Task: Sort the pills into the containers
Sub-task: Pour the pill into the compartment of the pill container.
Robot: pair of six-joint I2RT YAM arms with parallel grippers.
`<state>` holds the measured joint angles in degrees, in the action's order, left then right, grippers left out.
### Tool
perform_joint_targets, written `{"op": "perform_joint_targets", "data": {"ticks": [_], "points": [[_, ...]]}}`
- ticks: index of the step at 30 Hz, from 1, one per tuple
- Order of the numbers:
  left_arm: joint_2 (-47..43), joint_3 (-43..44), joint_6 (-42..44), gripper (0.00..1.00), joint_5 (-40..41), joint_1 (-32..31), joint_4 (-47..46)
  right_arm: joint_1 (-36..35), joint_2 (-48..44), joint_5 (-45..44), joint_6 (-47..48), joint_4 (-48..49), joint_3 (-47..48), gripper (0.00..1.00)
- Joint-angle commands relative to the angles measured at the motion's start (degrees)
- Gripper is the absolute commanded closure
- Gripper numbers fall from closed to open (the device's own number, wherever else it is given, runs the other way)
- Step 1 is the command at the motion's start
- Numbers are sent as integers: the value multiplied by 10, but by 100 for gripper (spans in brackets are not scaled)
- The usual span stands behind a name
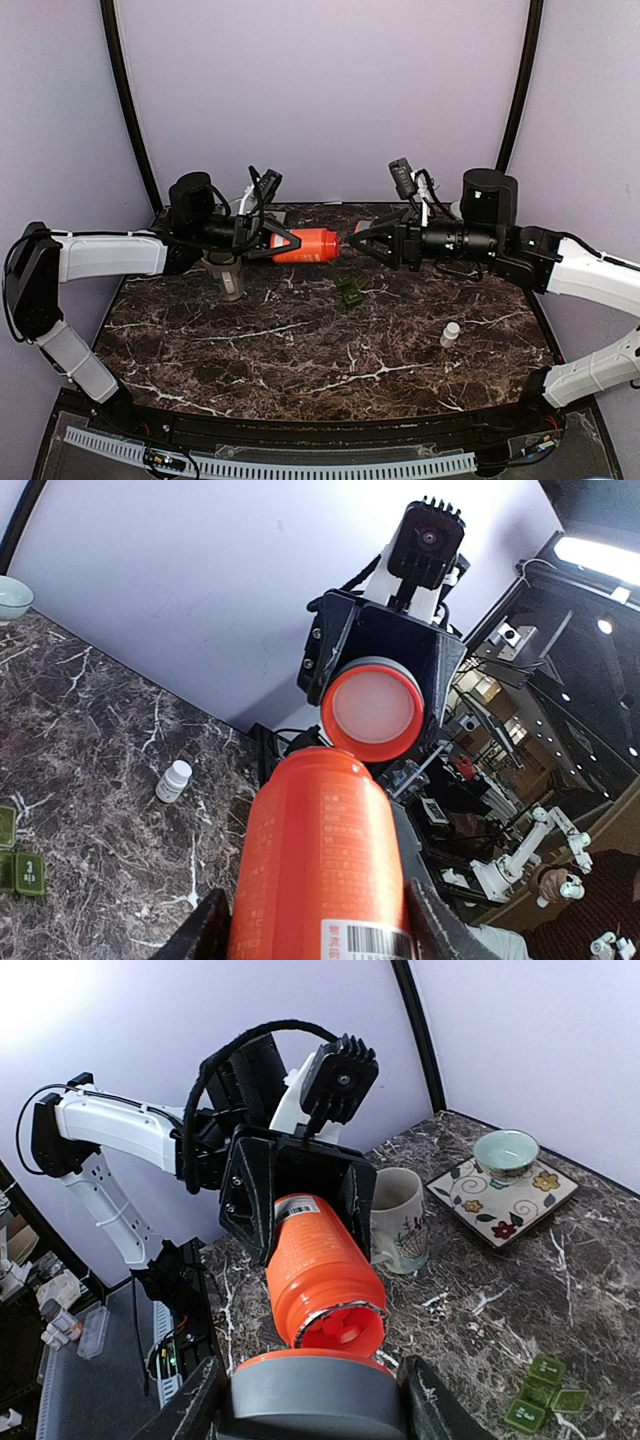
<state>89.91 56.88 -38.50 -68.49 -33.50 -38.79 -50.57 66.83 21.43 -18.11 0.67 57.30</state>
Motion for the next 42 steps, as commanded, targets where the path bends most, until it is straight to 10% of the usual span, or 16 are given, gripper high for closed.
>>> {"op": "perform_joint_targets", "data": {"ticks": [1, 42], "points": [[-22, -6, 52, 100, 74, -10, 28, 5, -32, -69, -8, 11, -26, 73], [192, -109, -16, 100, 320, -53, -268, 11, -162, -189, -42, 21, -165, 74]]}}
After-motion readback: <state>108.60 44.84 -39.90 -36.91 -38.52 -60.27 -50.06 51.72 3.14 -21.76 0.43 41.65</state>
